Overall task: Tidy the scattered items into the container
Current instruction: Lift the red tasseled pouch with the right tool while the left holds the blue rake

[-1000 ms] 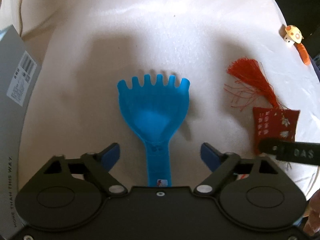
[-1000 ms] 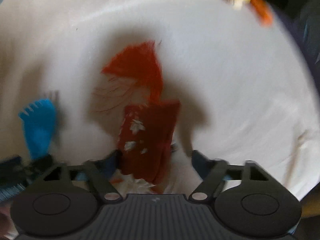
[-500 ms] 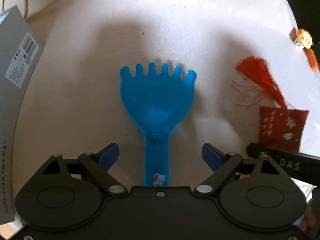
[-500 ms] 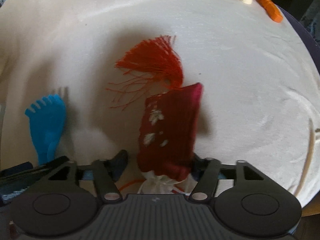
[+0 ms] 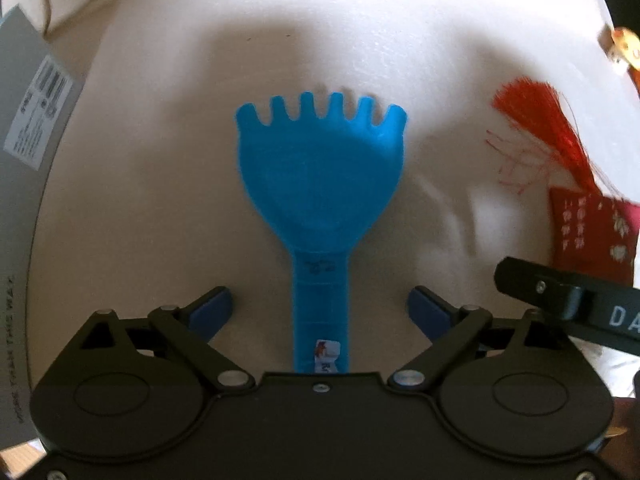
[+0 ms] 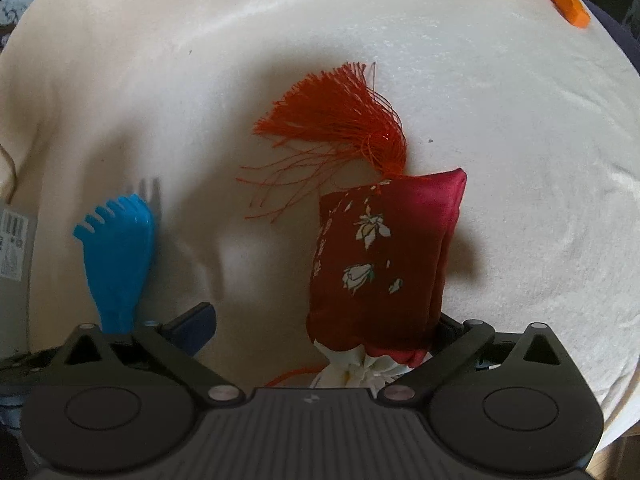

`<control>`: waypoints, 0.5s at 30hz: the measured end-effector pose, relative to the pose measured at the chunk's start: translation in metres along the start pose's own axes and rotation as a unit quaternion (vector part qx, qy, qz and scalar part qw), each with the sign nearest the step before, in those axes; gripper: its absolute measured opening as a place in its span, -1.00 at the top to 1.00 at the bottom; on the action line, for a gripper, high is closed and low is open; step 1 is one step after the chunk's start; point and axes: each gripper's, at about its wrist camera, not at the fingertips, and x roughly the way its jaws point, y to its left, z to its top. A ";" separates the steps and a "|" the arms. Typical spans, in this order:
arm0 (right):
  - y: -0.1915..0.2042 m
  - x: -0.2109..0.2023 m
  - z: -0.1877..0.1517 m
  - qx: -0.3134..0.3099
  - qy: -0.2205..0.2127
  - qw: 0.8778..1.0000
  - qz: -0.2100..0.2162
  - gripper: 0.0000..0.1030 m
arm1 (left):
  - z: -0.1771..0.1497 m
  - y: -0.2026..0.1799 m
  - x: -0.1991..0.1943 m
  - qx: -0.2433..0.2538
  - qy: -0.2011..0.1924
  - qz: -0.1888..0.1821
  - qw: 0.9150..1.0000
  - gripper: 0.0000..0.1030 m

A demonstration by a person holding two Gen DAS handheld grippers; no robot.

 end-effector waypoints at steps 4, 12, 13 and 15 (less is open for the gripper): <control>-0.001 0.001 0.003 0.012 0.004 1.000 -0.004 -0.93 | 0.004 0.002 0.002 -0.008 0.011 -0.007 1.000 -0.78; -0.021 -0.010 0.013 0.037 0.027 0.999 -0.020 0.00 | 0.014 0.026 0.000 -0.059 0.019 -0.050 0.997 -0.51; -0.026 -0.011 0.014 0.038 0.031 0.999 -0.015 0.05 | 0.014 0.028 -0.001 -0.059 0.015 -0.052 0.997 -0.42; -0.038 -0.013 0.016 0.051 0.038 0.998 0.008 0.13 | 0.016 0.029 -0.003 -0.052 0.005 -0.049 0.997 0.03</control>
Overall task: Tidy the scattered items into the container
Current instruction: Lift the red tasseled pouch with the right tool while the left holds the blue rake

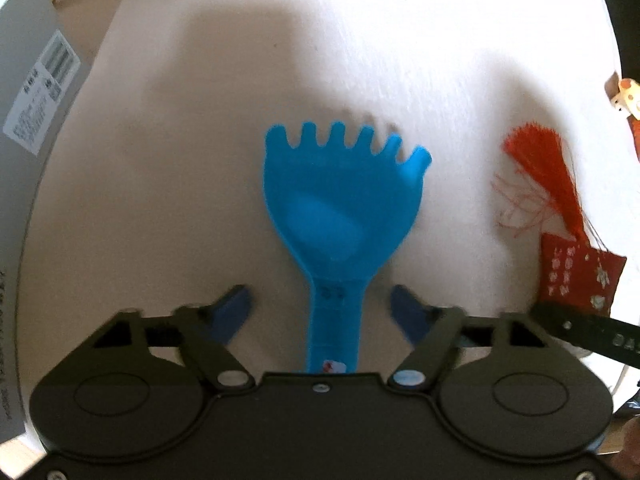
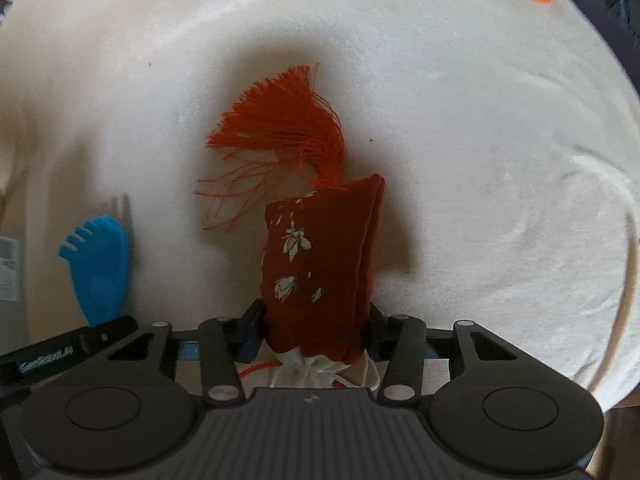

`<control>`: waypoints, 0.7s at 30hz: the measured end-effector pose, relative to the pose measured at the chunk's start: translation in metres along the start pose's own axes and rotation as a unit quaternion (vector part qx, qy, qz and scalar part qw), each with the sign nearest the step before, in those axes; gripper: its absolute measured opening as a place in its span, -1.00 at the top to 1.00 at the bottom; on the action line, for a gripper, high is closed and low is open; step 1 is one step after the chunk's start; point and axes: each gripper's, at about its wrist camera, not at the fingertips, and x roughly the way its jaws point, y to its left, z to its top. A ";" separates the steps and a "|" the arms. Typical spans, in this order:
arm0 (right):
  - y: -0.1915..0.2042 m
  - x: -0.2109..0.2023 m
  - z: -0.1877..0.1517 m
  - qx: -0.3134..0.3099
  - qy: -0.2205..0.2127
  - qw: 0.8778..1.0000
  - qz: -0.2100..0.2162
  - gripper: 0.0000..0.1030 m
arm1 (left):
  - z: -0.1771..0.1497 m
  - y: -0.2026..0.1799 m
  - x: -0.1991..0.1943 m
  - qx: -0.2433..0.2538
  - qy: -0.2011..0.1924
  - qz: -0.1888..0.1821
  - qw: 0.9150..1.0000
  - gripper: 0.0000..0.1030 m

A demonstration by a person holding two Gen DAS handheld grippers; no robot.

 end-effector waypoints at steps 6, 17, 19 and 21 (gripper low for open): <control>-0.018 -0.002 0.001 0.024 0.012 0.999 0.035 0.19 | 0.000 0.006 0.000 0.002 -0.009 -0.021 1.000 0.52; -0.020 -0.016 -0.016 -0.033 0.006 0.999 -0.031 0.21 | -0.006 -0.030 0.017 0.087 0.012 0.013 0.996 0.52; -0.024 -0.016 -0.016 -0.029 0.004 0.999 -0.023 0.16 | -0.007 -0.034 0.019 0.084 0.010 0.014 0.996 0.52; -0.026 -0.015 -0.015 -0.009 0.004 1.000 -0.008 -0.02 | -0.007 -0.041 0.019 0.075 0.012 0.010 0.997 0.52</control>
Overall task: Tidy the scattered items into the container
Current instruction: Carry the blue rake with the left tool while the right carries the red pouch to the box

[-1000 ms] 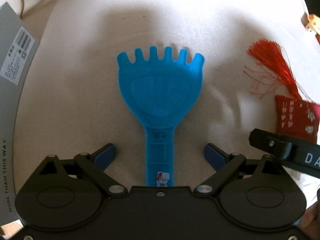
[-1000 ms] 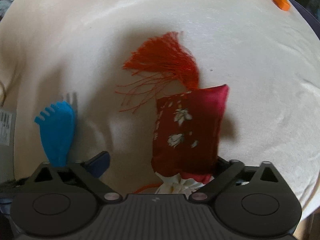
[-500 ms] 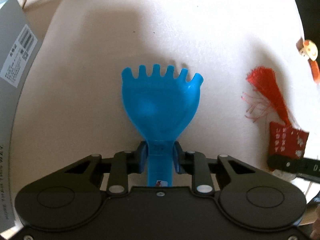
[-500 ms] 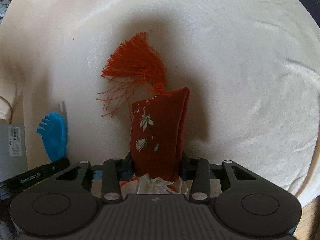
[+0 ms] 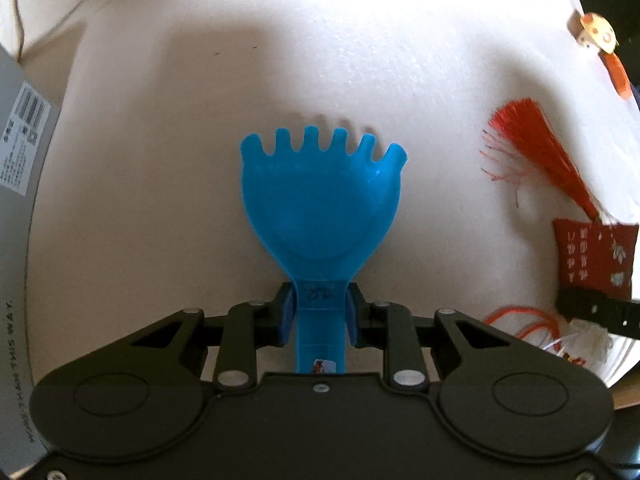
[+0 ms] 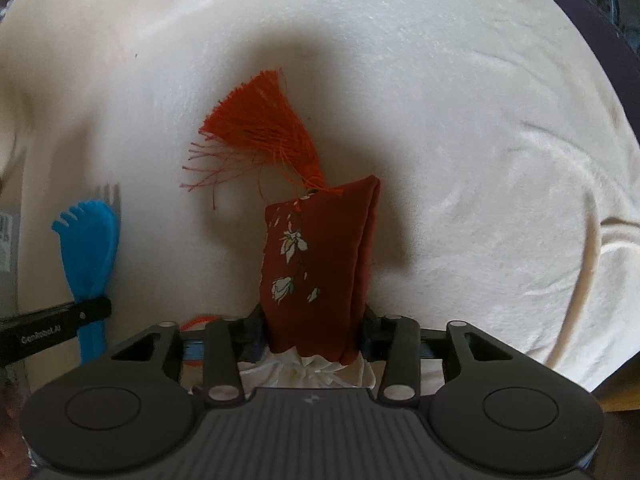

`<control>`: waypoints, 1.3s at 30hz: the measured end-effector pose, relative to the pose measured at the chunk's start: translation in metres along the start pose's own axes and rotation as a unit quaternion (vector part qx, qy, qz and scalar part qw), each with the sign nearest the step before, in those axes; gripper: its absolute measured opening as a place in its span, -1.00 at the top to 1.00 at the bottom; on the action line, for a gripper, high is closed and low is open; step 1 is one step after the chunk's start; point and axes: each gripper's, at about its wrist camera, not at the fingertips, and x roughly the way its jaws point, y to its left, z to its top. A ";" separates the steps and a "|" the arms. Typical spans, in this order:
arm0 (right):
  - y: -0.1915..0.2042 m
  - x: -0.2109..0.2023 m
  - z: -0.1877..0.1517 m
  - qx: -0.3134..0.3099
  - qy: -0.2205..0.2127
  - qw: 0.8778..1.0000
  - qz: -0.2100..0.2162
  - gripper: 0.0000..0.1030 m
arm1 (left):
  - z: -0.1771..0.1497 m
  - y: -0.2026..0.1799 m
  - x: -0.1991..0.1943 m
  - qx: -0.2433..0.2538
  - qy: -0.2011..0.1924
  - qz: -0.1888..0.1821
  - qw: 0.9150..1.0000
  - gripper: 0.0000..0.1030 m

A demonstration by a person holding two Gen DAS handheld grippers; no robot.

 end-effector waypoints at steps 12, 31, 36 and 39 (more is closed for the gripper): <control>0.031 0.008 0.003 0.002 0.011 0.997 -0.078 0.17 | -0.003 0.005 0.002 -0.010 -0.008 -0.007 1.000 0.52; 0.113 -0.107 -0.018 -0.073 -0.057 0.995 0.044 0.18 | -0.022 0.061 -0.117 0.032 -0.097 0.065 0.993 0.53; 0.131 -0.124 -0.034 -0.098 -0.050 0.991 0.075 0.18 | -0.048 0.093 -0.146 0.007 -0.115 0.091 0.989 0.53; 0.142 -0.135 -0.048 -0.119 -0.045 0.988 0.089 0.18 | -0.069 0.108 -0.167 -0.013 -0.115 0.104 0.988 0.53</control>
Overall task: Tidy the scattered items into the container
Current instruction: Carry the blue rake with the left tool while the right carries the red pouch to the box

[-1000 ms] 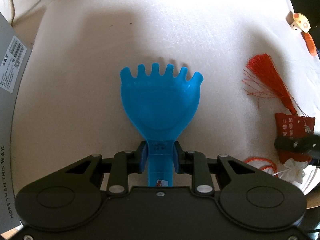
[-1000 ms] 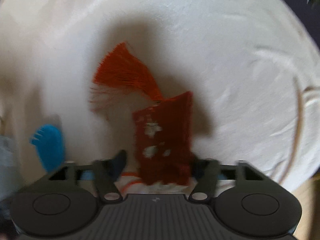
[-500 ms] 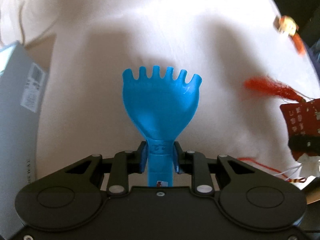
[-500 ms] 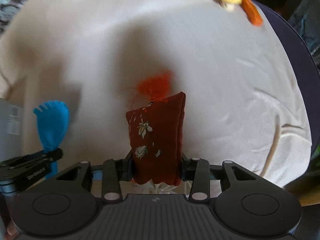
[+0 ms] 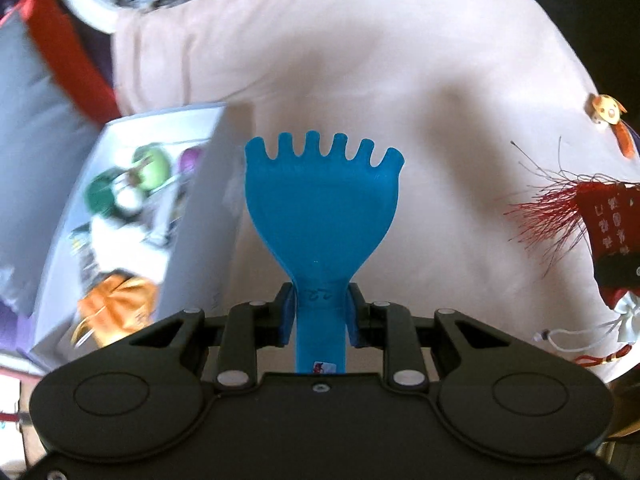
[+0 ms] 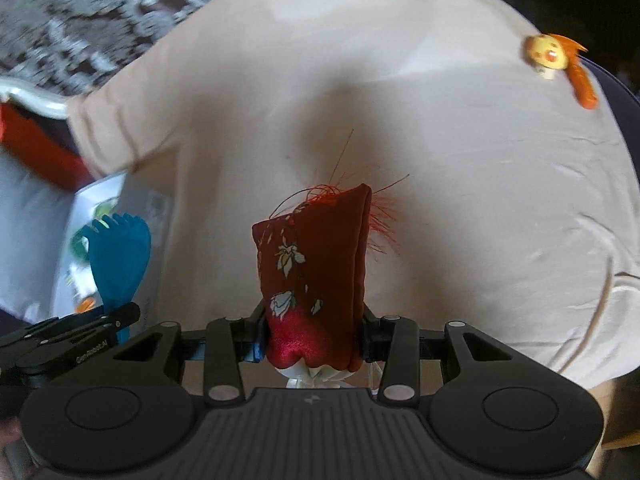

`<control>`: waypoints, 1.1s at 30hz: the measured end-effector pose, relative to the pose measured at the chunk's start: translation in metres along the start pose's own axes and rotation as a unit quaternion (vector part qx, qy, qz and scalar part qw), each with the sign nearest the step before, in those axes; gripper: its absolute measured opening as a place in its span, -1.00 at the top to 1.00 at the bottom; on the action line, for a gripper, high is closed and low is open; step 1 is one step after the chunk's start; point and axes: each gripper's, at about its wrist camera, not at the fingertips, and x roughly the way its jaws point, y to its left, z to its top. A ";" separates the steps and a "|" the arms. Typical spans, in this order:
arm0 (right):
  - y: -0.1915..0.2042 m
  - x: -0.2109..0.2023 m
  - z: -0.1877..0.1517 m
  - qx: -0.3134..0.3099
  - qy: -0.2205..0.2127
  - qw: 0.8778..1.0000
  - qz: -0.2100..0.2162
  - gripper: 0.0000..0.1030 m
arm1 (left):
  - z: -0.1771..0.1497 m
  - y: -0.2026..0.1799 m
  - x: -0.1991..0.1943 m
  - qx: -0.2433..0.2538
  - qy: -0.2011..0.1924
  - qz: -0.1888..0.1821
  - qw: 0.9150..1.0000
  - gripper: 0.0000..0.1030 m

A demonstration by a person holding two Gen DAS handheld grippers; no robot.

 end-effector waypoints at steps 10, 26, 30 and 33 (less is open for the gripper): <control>0.090 -0.017 -0.035 -0.104 0.017 0.993 0.051 0.18 | -0.063 0.052 -0.055 -0.051 -0.003 0.029 0.998 0.53; 0.267 -0.016 -0.047 -0.256 0.077 0.953 0.142 0.18 | -0.099 0.187 -0.075 -0.168 -0.012 0.060 0.984 0.53; 0.302 -0.017 -0.021 -0.265 0.060 0.951 0.149 0.18 | -0.079 0.206 -0.079 -0.178 -0.022 0.071 0.981 0.53; 0.326 -0.014 0.005 -0.262 0.040 0.952 0.151 0.18 | -0.061 0.216 -0.075 -0.185 -0.026 0.068 0.980 0.53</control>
